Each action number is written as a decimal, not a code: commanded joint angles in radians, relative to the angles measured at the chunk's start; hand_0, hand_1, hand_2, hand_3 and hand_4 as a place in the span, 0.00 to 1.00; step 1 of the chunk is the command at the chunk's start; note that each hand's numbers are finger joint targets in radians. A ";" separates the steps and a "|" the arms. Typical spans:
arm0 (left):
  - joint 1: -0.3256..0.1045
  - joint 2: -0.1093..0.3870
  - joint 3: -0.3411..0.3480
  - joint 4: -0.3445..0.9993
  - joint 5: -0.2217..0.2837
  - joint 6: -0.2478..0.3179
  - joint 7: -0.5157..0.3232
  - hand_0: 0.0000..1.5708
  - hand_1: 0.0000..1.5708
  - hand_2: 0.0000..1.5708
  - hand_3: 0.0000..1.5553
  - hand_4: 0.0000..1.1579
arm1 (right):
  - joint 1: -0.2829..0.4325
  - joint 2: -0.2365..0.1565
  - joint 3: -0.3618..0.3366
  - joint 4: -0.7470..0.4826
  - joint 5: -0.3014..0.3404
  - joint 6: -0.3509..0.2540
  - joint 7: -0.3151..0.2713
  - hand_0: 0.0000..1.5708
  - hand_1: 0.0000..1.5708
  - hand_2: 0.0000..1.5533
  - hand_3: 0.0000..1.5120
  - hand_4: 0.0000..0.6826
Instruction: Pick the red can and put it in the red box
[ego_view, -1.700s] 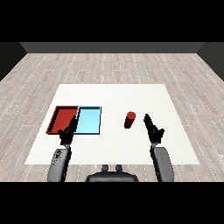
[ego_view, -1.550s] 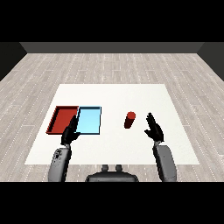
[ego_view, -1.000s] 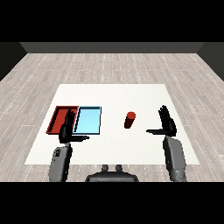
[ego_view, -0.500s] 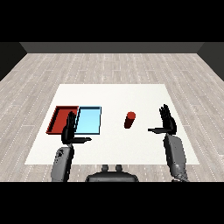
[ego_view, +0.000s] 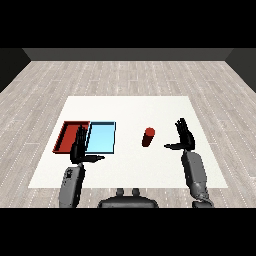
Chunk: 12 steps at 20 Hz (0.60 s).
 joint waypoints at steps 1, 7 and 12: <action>0.017 0.006 0.000 0.016 0.011 -0.026 -0.032 0.00 0.00 0.00 0.00 0.00 | 0.003 0.001 0.003 0.043 -0.006 0.017 -0.023 0.00 0.00 0.00 0.00 0.00; 0.038 0.032 0.028 -0.070 0.046 -0.027 0.052 0.00 0.00 0.00 0.00 0.00 | -0.007 0.071 0.047 -0.015 -0.021 -0.039 0.103 0.00 0.00 0.00 0.00 0.00; -0.054 -0.005 0.010 0.032 0.009 0.018 0.020 0.00 0.00 0.00 0.00 0.00 | -0.116 0.086 0.045 0.175 -0.004 -0.030 0.014 0.00 0.00 0.00 0.00 0.00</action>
